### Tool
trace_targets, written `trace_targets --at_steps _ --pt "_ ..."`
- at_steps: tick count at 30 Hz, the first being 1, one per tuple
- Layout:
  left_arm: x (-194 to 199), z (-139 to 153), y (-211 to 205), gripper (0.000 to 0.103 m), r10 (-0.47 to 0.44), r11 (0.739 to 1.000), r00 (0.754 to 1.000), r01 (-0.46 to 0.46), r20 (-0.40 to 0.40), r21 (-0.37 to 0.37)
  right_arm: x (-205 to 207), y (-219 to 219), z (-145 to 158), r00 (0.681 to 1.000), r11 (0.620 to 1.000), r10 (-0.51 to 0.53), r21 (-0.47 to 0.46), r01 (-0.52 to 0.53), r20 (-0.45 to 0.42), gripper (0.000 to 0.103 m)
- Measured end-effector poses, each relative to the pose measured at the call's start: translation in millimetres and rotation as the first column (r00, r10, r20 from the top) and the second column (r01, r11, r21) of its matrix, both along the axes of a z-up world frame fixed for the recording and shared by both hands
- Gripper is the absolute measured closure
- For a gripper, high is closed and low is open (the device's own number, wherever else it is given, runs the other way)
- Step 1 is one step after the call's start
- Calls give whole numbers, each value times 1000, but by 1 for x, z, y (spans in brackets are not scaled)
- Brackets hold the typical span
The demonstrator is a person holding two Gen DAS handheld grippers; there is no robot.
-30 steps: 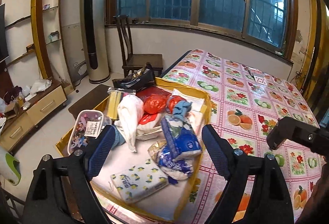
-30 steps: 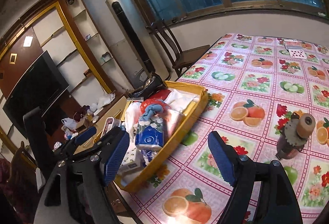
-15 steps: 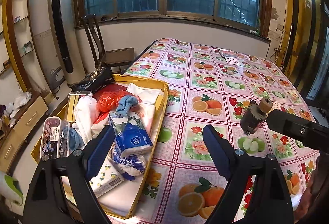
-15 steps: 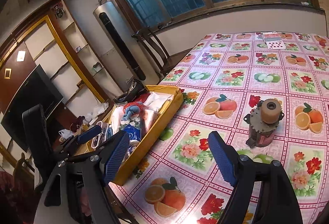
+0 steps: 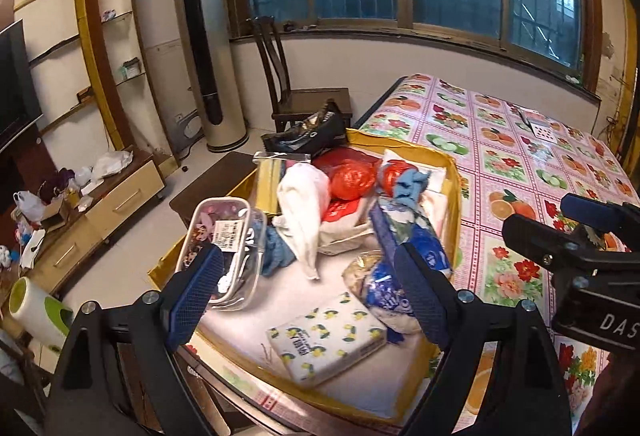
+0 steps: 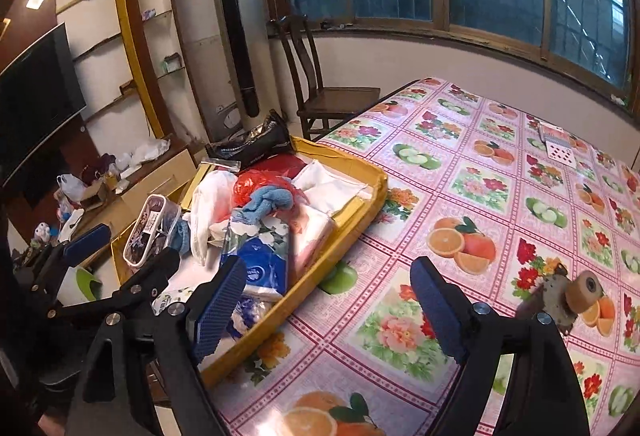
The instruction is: Organize soft objects
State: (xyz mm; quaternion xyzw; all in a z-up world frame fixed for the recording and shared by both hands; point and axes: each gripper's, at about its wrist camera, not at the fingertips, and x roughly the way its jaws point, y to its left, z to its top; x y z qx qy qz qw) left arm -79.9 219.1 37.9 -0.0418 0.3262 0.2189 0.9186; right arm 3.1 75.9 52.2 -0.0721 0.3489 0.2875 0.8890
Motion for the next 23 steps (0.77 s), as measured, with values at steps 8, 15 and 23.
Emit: trace_targets --at_steps 8,15,23 --pt "-3 -10 26 15 36 999 999 -36 -14 -18 -1 44 -8 999 999 51 -14 -51 8 17" --pt "-4 -14 35 15 37 998 999 -37 -7 -42 -1 50 -9 998 998 61 -10 -61 0 17" --pt "-6 -16 43 15 52 997 999 -52 -1 -64 -8 47 -3 997 997 74 16 -74 11 17"
